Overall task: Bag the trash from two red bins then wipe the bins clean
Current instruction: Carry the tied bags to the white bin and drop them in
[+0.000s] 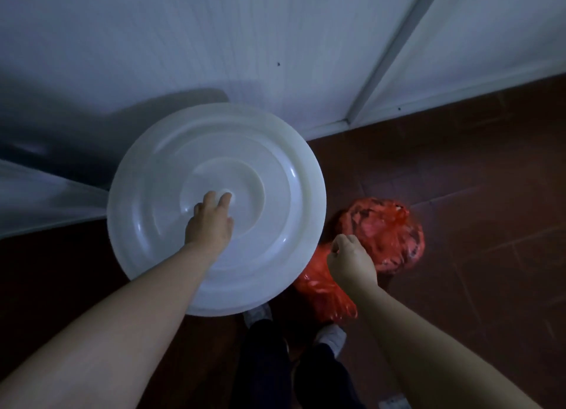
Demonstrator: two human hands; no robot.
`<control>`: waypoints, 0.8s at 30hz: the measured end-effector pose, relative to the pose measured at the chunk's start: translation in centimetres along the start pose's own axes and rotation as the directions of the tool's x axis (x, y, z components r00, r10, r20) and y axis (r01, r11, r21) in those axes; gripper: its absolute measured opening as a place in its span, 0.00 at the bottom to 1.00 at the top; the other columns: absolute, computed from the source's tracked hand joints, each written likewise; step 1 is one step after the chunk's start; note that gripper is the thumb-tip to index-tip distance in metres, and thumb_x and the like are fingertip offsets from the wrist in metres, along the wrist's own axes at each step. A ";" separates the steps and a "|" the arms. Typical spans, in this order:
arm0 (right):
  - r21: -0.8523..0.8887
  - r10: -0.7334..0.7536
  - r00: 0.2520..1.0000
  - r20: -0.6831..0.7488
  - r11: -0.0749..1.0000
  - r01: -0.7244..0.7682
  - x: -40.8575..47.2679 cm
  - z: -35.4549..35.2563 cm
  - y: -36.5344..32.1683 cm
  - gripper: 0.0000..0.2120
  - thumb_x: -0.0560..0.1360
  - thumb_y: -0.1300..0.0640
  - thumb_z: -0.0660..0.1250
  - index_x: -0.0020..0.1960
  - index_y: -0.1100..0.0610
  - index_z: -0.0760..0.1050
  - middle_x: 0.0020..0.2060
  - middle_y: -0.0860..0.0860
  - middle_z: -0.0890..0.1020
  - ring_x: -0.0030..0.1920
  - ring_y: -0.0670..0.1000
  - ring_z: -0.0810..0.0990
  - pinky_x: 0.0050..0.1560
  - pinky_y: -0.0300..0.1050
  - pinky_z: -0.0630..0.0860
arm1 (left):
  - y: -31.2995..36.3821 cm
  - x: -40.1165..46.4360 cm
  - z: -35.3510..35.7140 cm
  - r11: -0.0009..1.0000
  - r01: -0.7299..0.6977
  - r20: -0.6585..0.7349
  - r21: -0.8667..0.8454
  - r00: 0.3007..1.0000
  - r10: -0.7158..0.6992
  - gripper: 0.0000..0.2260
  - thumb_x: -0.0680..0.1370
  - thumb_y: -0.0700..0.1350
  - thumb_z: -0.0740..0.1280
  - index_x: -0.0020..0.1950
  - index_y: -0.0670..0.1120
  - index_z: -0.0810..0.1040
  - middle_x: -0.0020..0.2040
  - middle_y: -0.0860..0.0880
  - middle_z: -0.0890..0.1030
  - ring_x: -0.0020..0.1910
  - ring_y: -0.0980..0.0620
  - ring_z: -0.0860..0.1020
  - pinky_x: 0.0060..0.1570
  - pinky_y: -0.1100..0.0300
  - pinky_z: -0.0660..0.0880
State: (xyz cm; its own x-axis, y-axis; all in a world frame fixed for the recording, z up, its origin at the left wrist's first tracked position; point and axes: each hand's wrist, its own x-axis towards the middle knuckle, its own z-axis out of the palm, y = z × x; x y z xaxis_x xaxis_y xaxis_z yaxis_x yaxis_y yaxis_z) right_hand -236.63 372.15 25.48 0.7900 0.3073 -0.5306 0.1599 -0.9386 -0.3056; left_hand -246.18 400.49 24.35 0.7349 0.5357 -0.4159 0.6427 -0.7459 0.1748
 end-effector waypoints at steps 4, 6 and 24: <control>0.028 0.099 0.995 0.016 0.995 -0.099 -0.3 1.8 2.8 0.06 0.77 0.60 0.62 0.52 0.58 0.74 0.53 0.55 0.75 0.49 0.61 0.77 0.46 0.55 0.75 | 0.4 2.4 0.9 0.999 -0.029 -0.054 -0.035 0.998 0.027 0.24 0.76 0.44 0.69 0.71 0.46 0.69 0.65 0.38 0.67 0.57 0.33 0.71 0.57 0.44 0.73; 0.049 0.141 0.990 0.010 0.989 -0.141 -0.4 2.8 4.5 0.06 0.77 0.60 0.61 0.53 0.58 0.74 0.54 0.55 0.75 0.50 0.60 0.77 0.46 0.54 0.75 | 0.5 3.5 1.3 0.998 -0.050 -0.067 -0.025 0.997 0.048 0.22 0.75 0.42 0.70 0.68 0.44 0.72 0.63 0.37 0.69 0.57 0.32 0.70 0.58 0.44 0.71; 0.053 0.397 0.886 0.238 0.906 -0.420 -3.4 13.4 12.7 0.17 0.78 0.57 0.60 0.67 0.55 0.72 0.66 0.55 0.71 0.59 0.61 0.77 0.49 0.51 0.72 | 2.4 6.9 2.1 0.991 0.118 0.075 0.060 0.990 -0.122 0.21 0.68 0.50 0.74 0.54 0.49 0.67 0.62 0.36 0.64 0.58 0.32 0.68 0.58 0.49 0.68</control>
State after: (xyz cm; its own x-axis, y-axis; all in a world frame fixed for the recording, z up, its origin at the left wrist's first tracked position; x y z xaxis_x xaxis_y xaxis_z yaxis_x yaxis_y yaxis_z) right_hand -245.18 361.33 12.81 0.6228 -0.0631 -0.7799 -0.2186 -0.9711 -0.0961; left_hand -240.00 401.57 19.98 0.6326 0.5915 -0.5000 0.7104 -0.7003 0.0704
